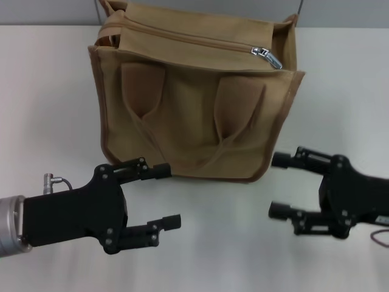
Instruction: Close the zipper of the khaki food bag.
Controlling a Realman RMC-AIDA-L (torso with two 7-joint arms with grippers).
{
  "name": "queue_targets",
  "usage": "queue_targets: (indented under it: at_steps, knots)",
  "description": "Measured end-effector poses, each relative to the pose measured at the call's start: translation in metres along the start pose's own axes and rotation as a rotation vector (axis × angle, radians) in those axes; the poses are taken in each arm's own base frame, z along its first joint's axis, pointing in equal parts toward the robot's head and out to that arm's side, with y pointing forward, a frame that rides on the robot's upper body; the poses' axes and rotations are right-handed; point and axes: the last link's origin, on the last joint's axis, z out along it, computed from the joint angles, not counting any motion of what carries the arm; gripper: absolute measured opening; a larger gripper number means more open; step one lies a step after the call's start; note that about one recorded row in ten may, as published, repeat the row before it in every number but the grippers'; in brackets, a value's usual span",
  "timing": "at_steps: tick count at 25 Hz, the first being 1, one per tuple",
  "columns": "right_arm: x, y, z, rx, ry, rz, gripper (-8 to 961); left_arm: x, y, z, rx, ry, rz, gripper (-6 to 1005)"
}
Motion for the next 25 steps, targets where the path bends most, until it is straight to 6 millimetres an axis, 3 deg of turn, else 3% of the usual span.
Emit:
queue_targets:
  at_steps: [5, 25]
  knots:
    - [0.011, 0.011, 0.007, -0.057, 0.020, -0.077, 828, -0.002, 0.003, 0.001, -0.029, -0.021, -0.005, 738]
    - [0.022, 0.009, 0.017, -0.024, 0.031, -0.105, 829, -0.009, 0.003, 0.002, -0.008, -0.054, -0.010, 738]
